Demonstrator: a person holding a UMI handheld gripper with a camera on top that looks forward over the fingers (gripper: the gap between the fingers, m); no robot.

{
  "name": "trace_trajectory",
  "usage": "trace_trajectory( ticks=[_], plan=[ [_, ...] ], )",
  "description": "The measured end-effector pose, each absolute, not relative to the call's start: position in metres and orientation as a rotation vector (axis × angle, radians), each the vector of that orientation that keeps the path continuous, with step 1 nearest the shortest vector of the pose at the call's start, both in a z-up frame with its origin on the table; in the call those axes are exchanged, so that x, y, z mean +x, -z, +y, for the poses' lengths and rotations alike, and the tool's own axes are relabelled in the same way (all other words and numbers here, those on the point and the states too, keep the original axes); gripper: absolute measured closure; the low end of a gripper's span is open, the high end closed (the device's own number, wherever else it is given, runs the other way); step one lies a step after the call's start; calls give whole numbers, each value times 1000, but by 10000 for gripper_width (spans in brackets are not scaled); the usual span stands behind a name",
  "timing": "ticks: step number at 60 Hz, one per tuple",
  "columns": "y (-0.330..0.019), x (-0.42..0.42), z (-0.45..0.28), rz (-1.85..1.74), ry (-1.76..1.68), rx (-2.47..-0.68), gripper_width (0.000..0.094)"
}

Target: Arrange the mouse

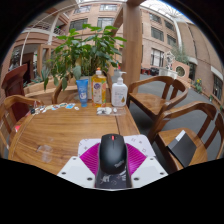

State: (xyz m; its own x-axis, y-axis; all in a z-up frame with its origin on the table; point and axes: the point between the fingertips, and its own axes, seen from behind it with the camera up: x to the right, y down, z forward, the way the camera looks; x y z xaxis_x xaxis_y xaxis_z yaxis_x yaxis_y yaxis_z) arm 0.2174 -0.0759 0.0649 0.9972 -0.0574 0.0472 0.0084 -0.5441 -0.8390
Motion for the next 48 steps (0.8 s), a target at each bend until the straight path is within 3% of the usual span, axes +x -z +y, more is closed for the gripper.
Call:
trace_trajectory(
  ticks=[8,20,28,48],
  plan=[
    [-18,231,-86,53,66,-2227,560],
    [10,230,-95,63,37,-2310,452],
    [-19,234,-104,68,66,-2254,78],
    [-104,222,-181,65,114,-2173,83]
  ],
)
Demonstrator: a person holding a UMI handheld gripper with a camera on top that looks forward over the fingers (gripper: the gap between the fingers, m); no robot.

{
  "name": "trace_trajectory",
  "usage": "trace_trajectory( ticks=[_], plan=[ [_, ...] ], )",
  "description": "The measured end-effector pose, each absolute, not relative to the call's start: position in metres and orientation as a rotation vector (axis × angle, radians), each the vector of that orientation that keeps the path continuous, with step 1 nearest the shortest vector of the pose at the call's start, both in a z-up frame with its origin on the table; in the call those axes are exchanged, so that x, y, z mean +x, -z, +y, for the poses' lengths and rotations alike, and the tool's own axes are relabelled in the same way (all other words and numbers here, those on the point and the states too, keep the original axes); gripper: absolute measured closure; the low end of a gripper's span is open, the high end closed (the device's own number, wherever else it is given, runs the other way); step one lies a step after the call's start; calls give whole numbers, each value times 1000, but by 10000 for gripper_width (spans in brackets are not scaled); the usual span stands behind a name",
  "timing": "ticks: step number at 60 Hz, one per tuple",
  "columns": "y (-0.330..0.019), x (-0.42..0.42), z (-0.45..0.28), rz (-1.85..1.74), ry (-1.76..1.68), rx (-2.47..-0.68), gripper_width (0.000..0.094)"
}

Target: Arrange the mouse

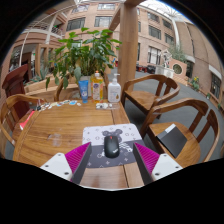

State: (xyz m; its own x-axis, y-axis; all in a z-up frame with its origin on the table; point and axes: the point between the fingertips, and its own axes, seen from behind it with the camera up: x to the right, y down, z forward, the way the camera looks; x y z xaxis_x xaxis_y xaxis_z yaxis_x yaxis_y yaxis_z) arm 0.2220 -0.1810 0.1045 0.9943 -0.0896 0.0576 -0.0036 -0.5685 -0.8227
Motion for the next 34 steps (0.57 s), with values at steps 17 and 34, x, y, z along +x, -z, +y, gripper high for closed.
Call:
trace_trajectory(
  ticks=[17,34],
  plan=[
    [-123,220,-251,50,163,-2156,82],
    [-129,212,-273,16,169,-2150,84]
  ],
)
